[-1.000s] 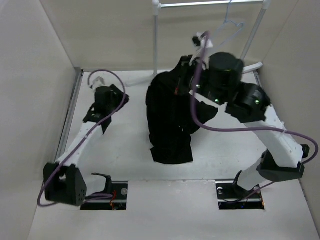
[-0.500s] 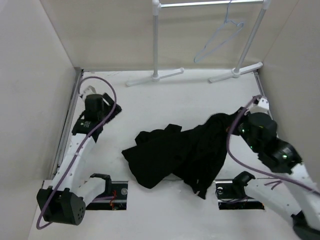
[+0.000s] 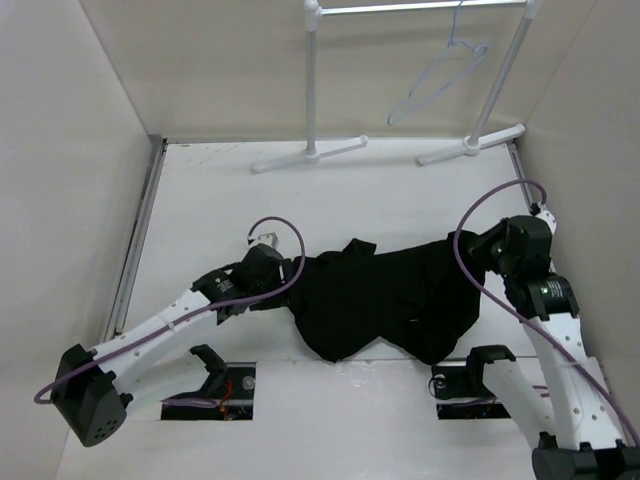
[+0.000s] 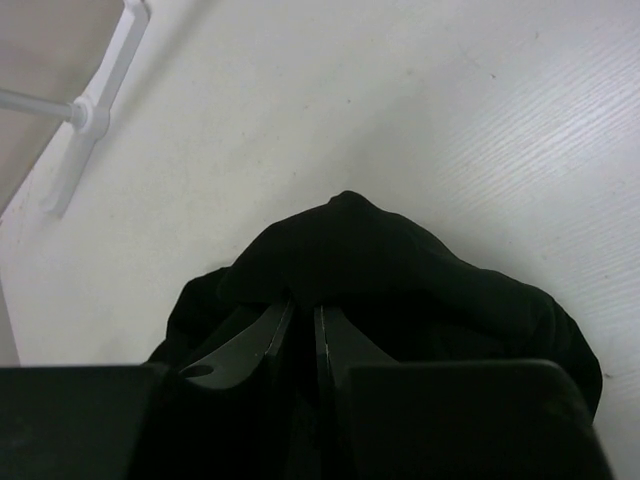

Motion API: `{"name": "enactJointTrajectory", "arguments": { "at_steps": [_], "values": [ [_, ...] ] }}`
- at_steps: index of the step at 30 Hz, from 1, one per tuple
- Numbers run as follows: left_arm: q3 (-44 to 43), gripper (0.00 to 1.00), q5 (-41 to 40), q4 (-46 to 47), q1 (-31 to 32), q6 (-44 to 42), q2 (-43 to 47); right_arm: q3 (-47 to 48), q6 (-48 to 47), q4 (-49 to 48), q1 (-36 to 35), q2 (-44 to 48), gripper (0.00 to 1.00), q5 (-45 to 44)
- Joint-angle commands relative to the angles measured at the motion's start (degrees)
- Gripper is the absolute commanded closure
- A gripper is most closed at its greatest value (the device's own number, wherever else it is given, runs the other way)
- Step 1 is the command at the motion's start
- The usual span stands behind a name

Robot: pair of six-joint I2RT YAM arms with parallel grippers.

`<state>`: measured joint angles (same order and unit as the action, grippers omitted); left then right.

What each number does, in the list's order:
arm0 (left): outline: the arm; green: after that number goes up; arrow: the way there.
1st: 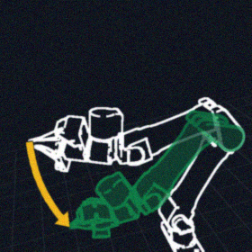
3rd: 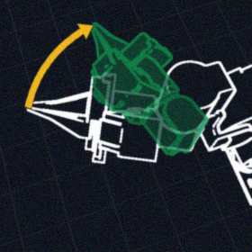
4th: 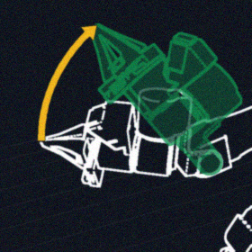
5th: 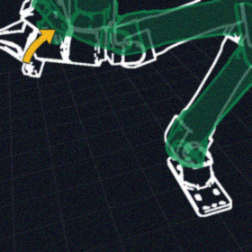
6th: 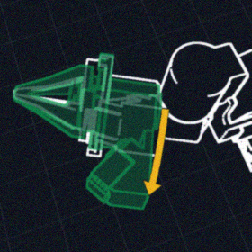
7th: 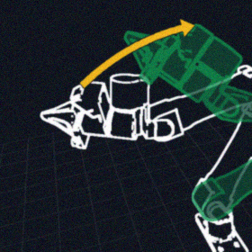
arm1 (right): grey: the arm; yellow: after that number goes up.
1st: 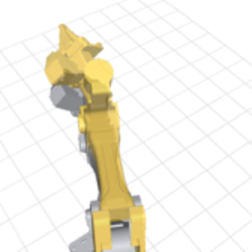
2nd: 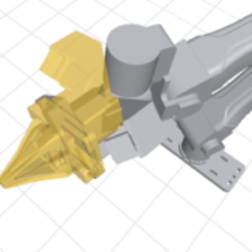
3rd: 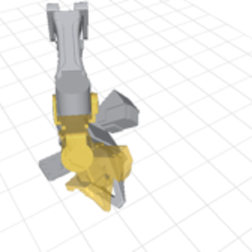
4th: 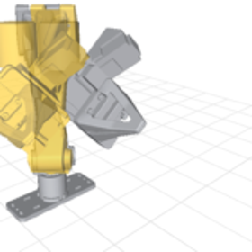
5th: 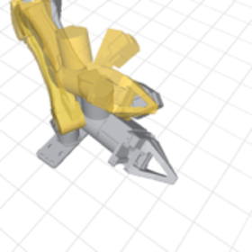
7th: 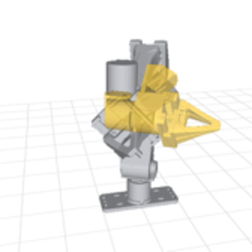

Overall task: Place the trousers on the hanger
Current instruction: Flatten out the trousers at the center of the board.

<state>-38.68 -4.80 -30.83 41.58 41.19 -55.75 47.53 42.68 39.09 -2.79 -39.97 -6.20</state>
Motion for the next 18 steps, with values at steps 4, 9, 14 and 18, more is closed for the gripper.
{"name": "enactJointTrajectory", "arguments": {
  "at_steps": [4, 9, 14, 18],
  "values": [
    [2.99, 0.71, 4.72, 9.38, 4.51, 7.68, -2.79, 3.01, -0.14, -7.19, -6.65, -3.36, 0.83, -2.94],
    [0.8, 0.96, -6.53, 7.8, 0.4, 6.45, 1.95, 1.34, 0.74, -8.76, -7.98, -2.75, 0.83, -2.33],
    [-4.89, 1.0, -11.62, 1.68, -5.42, 5.13, 7.03, 0.72, 0.39, -8.68, -8.59, -1.35, 0.83, -0.93],
    [-19.81, 1.0, -23.12, -14.31, -3.84, 4.25, 14.51, 0.64, -1.01, -6.4, -8.59, 0.59, 0.84, -0.66]
  ]
}}
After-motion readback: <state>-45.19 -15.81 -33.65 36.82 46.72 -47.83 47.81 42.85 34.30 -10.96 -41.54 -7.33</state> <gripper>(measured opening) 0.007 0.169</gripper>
